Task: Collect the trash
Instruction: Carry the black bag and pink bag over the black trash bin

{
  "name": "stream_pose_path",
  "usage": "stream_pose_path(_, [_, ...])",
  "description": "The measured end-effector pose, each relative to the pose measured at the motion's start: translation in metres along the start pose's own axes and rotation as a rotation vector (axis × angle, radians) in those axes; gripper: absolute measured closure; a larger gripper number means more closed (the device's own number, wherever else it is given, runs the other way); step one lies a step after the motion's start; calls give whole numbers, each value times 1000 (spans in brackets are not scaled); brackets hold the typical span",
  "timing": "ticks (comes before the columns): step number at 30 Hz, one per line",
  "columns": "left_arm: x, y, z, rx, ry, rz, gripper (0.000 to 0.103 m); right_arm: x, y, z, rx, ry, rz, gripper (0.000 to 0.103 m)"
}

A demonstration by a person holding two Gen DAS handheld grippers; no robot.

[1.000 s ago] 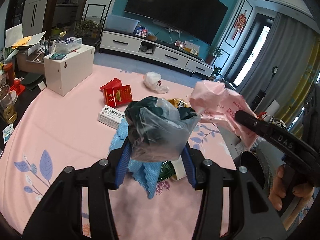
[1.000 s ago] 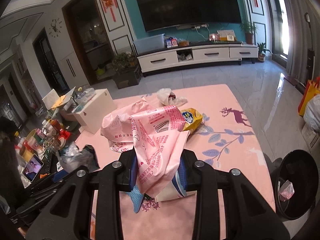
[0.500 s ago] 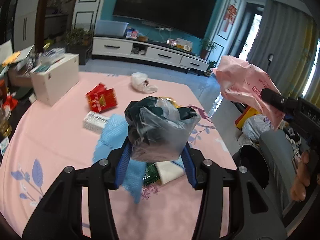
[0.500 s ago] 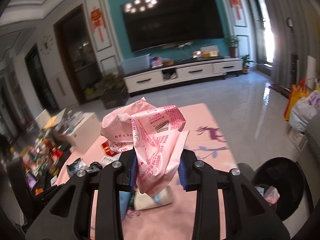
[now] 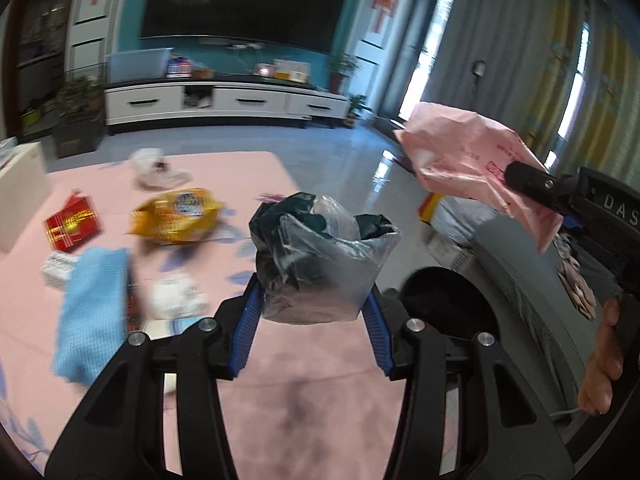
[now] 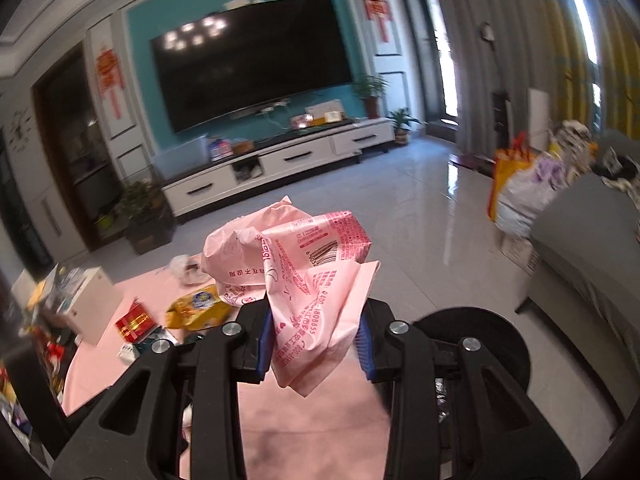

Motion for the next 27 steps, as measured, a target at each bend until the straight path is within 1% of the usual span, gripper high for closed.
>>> stream_pose_path(4, [5, 23, 34, 53, 36, -37, 54, 9, 0, 38, 82, 64, -20, 69])
stream_pose_path(7, [12, 45, 61, 94, 58, -93, 54, 18, 2, 66, 129, 130, -44, 69])
stream_pose_path(13, [37, 85, 111, 119, 136, -188, 54, 43, 9, 118, 216, 271, -103, 69])
stream_pose_path(18, [57, 112, 131, 116, 181, -266, 54, 66, 22, 155, 287, 376, -178, 69])
stream_pose_path(21, [65, 128, 137, 110, 193, -310, 54, 76, 31, 166, 289, 415, -215, 69])
stream_pose_path(27, [81, 161, 148, 116, 199, -417, 54, 91, 51, 174, 306, 453, -286, 68])
Point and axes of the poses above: each gripper's, at about its wrist camera, not at the fingertips, and y roughly the way its jaws point, z to its right, x to its underside, the point moved 1 cm from there along y, roughly the way its jaws point, and after that the axes turned 10 degrees about -y, right-handed, at the moved point
